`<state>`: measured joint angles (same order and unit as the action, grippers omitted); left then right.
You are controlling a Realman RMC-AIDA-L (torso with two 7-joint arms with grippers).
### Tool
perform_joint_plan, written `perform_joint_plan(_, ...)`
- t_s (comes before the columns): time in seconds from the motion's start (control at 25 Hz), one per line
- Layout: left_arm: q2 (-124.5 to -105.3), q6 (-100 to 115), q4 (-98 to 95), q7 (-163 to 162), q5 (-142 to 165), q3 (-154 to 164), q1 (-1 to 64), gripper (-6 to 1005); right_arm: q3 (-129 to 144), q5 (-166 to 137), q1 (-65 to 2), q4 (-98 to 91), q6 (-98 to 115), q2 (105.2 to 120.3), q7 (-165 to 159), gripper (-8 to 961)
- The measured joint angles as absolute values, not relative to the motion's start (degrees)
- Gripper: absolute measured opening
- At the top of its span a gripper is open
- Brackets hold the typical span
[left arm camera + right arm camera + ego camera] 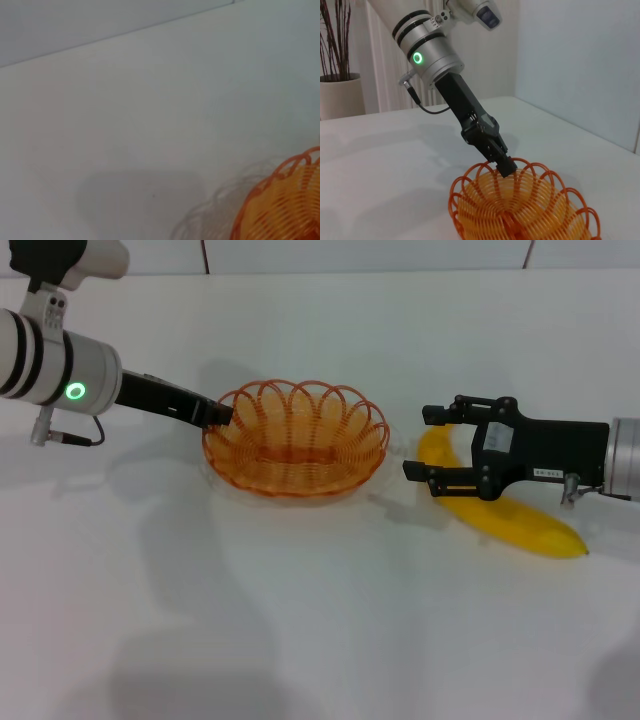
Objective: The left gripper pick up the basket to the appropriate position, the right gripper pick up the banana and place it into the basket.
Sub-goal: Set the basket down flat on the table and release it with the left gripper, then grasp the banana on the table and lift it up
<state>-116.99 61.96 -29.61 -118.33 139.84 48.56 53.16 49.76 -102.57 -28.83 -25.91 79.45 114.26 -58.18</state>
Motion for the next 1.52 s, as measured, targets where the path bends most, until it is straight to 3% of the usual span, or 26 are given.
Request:
perform_joint_plan(0.44,-116.98,61.87,-32.20,-118.12,139.71,48.61,52.62,159,48.40,-102.57,-28.15,-25.71,79.46,114.08,-58.18,793)
perform_joint_plan(0.56,-116.99,62.22,-35.14,-117.90,140.46,48.99,51.37,323,47.65,-102.57,-27.61,-25.70,79.61,113.97,-58.18,793)
perform_joint_plan(0.68,-117.19,62.89,-41.96,-117.02,139.93,52.47,46.90,460,46.32,-102.57,-27.02,-25.81,79.88,113.79,-58.12,793)
perform_joint_plan(0.84,-117.32,63.06,-56.44,-111.96,130.34,61.95,33.91,624,44.25,-102.56,-26.43,-25.77,80.03,113.73,-57.74,793)
perform_joint_plan(0.88,-117.28,62.99,-61.15,-106.74,123.73,64.89,28.84,647,43.71,-102.55,-26.14,-25.79,80.06,113.73,-57.70,793)
perform_joint_plan(0.92,-117.28,62.99,-61.15,-106.74,123.73,64.89,28.84,669,43.24,-102.53,-25.83,-25.83,80.17,113.72,-57.70,793)
perform_joint_plan(0.96,-117.28,63.08,-65.71,-94.91,109.53,67.59,20.02,692,42.55,-102.52,-25.50,-25.86,80.40,113.66,-57.71,793)
perform_joint_plan(1.12,-117.04,64.72,-66.47,-80.64,93.50,68.28,12.55,783,40.83,-102.49,-24.21,-25.92,81.07,113.21,-57.62,793)
perform_joint_plan(1.28,-116.99,67.03,-62.06,-68.62,81.83,67.54,8.08,859,40.36,-102.48,-23.89,-26.07,81.15,113.20,-57.61,793)
perform_joint_plan(1.52,-116.85,76.57,-45.60,-53.09,78.50,61.80,9.84,877,40.33,-102.49,-23.87,-26.04,81.21,113.20,-57.59,794)
